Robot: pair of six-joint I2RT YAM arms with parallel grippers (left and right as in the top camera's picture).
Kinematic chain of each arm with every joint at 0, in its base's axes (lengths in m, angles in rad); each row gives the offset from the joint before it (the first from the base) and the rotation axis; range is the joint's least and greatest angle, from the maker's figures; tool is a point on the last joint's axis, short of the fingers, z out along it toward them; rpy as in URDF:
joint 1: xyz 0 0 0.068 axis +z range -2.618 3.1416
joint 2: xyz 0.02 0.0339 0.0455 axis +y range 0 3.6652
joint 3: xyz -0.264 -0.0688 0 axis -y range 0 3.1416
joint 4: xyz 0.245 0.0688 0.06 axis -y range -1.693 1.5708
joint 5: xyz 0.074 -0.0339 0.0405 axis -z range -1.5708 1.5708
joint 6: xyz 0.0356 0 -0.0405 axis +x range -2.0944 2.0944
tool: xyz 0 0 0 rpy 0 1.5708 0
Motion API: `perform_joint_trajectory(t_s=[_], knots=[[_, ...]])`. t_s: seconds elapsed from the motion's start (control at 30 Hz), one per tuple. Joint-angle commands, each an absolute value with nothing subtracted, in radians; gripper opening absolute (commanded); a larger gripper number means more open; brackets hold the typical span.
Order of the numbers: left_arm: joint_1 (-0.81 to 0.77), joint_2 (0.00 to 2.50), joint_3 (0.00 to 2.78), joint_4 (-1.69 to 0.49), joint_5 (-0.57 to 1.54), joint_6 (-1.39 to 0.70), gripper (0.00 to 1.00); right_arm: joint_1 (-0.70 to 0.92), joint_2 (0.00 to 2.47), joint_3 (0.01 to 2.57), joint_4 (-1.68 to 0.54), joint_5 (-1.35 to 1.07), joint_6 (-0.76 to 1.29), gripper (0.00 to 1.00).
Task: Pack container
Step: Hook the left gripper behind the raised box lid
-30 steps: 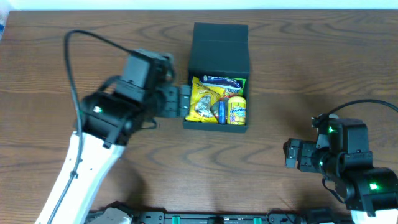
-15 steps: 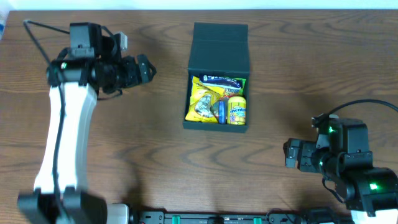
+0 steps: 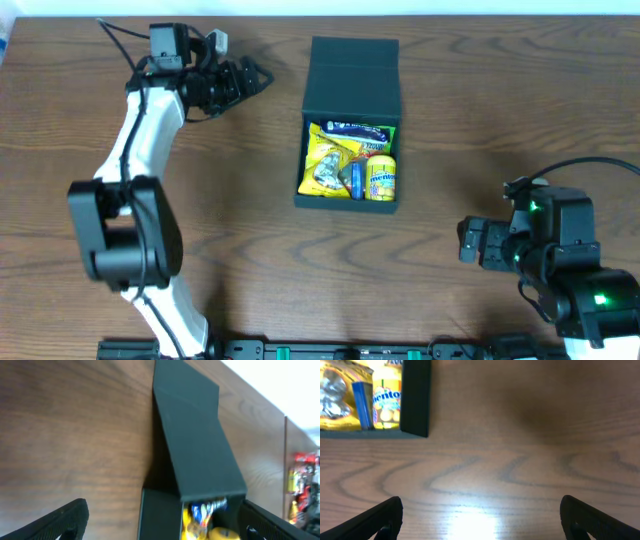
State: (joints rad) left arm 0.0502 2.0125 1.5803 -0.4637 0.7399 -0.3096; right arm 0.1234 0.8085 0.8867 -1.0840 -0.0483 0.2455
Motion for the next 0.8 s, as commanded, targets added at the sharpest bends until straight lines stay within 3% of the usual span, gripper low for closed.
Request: perform_joint_trajectory(t_s=[0.0, 0.3, 0.77], knots=[[0.041, 2.116, 1.709, -0.466, 0.791, -0.359, 0.95, 0.115, 0.803, 0.888, -1.065, -0.035, 0.257, 0.99], [0.025, 2.332, 1.972, -0.473, 0.805, -0.435, 0.95, 0.120, 0.841, 0.888, -1.040, -0.044, 0.277, 0.99], [-0.062, 2.410, 2.001, -0.459, 0.724, -0.435, 0.95, 0.186, 1.073, 0.888, -0.932, -0.083, 0.276, 0.99]])
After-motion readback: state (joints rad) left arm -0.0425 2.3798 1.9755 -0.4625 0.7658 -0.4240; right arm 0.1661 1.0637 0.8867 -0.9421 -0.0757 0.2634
